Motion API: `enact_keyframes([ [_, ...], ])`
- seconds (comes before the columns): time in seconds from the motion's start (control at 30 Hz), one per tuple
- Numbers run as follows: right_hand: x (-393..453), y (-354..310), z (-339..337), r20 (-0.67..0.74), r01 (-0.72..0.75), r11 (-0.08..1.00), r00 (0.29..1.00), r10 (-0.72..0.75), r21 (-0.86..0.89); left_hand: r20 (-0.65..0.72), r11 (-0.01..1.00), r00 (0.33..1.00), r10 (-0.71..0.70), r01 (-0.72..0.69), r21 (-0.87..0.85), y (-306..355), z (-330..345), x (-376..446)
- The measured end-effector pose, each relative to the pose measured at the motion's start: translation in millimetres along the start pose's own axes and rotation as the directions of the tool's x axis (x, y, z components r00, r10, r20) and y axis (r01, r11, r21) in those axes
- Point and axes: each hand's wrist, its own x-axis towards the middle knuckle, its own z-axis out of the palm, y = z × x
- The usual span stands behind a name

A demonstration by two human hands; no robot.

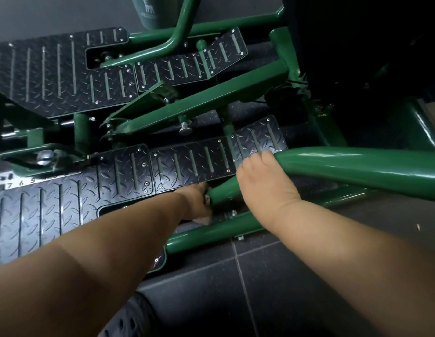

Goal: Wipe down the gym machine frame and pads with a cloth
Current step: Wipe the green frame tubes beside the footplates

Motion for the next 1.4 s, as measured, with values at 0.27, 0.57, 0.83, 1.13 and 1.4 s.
enact_keyframes([
  [0.27, 3, -2, 0, -0.007, -0.004, 0.995, 1.0, 0.005, 0.097, 0.211, 0.961, 0.94, -0.267, 0.244, 0.126, -100, -1, -21],
  [0.57, 4, -5, 3, -0.073, -0.001, 0.993, 0.997, 0.01, 0.118, 0.133, 0.94, 0.958, -0.253, 0.211, 0.266, -110, 14, -25],
  [0.83, 2, -3, -3, -0.049, -0.005, 0.998, 0.999, 0.008, 0.07, -0.099, 0.985, 0.991, -0.089, 0.102, 0.139, -57, 22, -18],
  [1.13, 2, -7, 4, -0.045, -0.011, 0.996, 0.999, 0.015, 0.093, -0.239, 0.993, 0.968, 0.072, -0.093, -0.074, 33, 22, 1],
  [1.4, 1, -5, 8, -0.104, 0.003, 1.0, 0.995, -0.003, 0.001, 0.023, 0.954, 0.993, -0.119, 0.121, -0.273, -9, -5, -10],
])
